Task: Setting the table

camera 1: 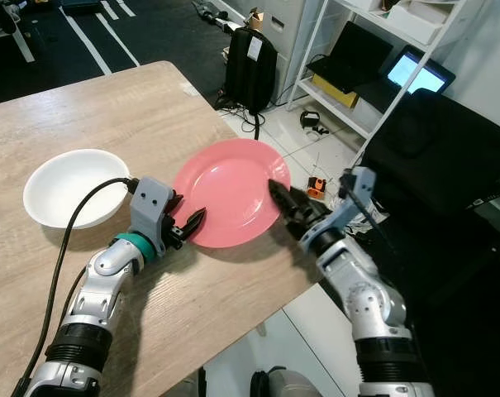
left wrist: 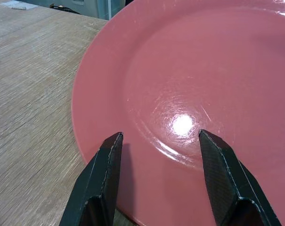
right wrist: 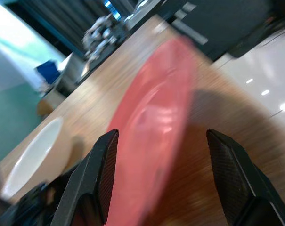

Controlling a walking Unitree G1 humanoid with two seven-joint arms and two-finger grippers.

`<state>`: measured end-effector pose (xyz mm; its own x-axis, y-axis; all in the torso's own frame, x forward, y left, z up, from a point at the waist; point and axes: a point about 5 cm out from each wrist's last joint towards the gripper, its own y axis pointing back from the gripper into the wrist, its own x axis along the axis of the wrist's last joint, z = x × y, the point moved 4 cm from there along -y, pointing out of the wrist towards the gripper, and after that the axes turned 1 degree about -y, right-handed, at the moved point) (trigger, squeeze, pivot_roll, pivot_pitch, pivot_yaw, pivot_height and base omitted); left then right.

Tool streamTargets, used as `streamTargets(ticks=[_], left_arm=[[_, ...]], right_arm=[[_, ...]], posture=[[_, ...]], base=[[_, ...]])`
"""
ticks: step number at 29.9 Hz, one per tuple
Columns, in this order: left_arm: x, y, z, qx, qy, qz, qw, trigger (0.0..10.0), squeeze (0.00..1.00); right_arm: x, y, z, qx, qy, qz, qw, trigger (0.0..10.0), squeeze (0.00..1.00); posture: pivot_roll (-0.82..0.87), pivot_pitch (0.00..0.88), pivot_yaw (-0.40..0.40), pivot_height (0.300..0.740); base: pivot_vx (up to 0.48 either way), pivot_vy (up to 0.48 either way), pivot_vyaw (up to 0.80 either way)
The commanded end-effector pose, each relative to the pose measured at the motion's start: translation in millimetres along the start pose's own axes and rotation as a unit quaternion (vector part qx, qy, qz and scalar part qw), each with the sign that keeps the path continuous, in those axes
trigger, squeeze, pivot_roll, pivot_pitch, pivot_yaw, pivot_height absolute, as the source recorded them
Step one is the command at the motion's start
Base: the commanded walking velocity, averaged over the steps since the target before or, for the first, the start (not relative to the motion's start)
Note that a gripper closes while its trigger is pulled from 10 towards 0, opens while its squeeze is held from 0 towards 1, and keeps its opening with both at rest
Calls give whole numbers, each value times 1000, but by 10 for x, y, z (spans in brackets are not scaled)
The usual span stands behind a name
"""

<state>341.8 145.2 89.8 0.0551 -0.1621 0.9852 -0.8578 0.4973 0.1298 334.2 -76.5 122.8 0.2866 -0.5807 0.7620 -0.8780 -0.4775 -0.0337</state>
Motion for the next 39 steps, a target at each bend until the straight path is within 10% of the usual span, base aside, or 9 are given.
streamTargets(ticks=[1,5,6,9,10,11,12,39], left_arm=[[-316,62,95,-7,26,-55,998,10000,16],[-310,60,92,-7,26,-54,998,10000,16],[-308,58,91,-6,26,-54,998,10000,16],[-305,56,88,-6,26,-53,998,10000,16],[-302,55,83,-5,27,-53,998,10000,16],[-302,55,83,-5,27,-53,998,10000,16],[-298,54,79,-5,27,-52,998,10000,12],[-164,9,10,13,14,-28,999,10000,0]], right_arm=[[-88,13,-43,14,-3,-23,1000,10000,0],[-204,1,-93,26,-10,-50,998,10000,0],[-245,-12,-100,25,-18,-56,998,7137,0],[-262,-38,-80,16,-32,-53,998,5176,0],[-270,-67,-49,3,-47,-47,998,2392,0],[-270,-67,-49,3,-47,-47,998,2392,0],[-273,-90,-23,-9,-59,-41,997,0,0],[-179,-105,2,-12,-91,-16,996,0,0]], posture=[[90,24,-32,740],[92,26,-32,740],[92,26,-34,740],[95,29,-35,740],[98,29,-35,740],[98,29,-35,740],[100,30,-35,740],[98,29,-31,740]], base=[[0,0,0],[0,0,0],[0,0,0],[0,0,0],[0,0,0],[0,0,0],[0,0,0],[0,0,0]])
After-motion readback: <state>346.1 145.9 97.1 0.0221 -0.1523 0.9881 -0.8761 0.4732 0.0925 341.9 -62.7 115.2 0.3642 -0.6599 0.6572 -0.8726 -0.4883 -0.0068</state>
